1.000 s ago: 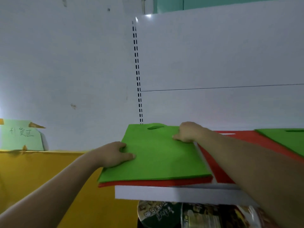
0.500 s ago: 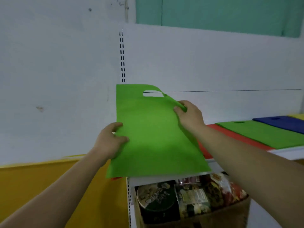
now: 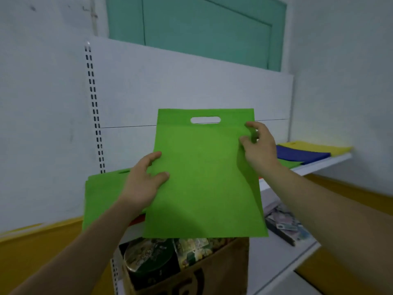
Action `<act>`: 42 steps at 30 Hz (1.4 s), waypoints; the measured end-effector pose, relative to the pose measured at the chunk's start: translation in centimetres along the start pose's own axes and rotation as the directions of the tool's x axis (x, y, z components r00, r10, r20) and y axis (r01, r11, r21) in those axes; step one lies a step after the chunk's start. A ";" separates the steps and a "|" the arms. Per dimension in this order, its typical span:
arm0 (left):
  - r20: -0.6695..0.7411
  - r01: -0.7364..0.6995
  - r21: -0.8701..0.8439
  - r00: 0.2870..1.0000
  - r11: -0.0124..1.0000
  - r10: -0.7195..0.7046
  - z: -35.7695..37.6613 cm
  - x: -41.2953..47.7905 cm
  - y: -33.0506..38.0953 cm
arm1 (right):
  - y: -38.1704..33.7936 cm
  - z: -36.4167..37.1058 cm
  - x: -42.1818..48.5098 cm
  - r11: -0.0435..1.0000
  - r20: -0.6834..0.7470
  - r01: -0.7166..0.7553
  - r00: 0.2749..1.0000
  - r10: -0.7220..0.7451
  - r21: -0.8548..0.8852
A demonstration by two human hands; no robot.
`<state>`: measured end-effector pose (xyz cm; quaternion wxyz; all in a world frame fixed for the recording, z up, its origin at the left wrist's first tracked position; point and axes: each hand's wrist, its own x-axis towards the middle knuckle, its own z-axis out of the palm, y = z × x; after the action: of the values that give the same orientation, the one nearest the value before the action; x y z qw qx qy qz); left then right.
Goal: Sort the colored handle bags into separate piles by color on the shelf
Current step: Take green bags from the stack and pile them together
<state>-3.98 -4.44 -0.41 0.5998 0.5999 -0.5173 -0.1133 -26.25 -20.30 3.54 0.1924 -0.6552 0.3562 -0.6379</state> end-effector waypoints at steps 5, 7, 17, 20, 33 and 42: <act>0.191 0.010 -0.152 0.981 0.988 0.020 8.4 -1.0 2.7 | 1.6 -9.5 0.6 0.993 -0.112 0.033 0.993 -0.046 -0.109; 0.217 -0.012 -0.171 0.975 0.985 0.050 12.0 -1.6 4.2 | 2.3 -14.0 0.6 0.988 -0.168 0.021 0.985 -0.047 -0.154; 0.343 -0.065 -0.281 0.925 0.958 0.164 28.6 -7.5 11.8 | 5.0 -34.8 -1.2 0.932 -0.347 -0.151 0.937 0.030 -0.328; 0.398 -0.042 -0.330 0.900 0.943 0.179 32.9 -9.4 13.4 | 5.8 -39.6 -2.0 0.913 -0.397 -0.211 0.916 0.060 -0.350; 0.602 0.042 -0.450 0.752 0.892 0.269 48.8 -10.7 15.9 | 11.6 -52.2 -3.5 0.830 -0.614 -0.399 0.784 0.088 -0.390; 0.644 0.042 -0.500 0.685 0.865 0.339 59.1 -4.9 16.9 | 15.8 -55.2 2.8 0.799 -0.683 -0.434 0.730 0.042 -0.415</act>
<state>-59.00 -32.04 -3.70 0.4869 0.2957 -0.7127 -0.4093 -83.60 -21.80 0.54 -0.0538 -0.3685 0.6520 -0.6605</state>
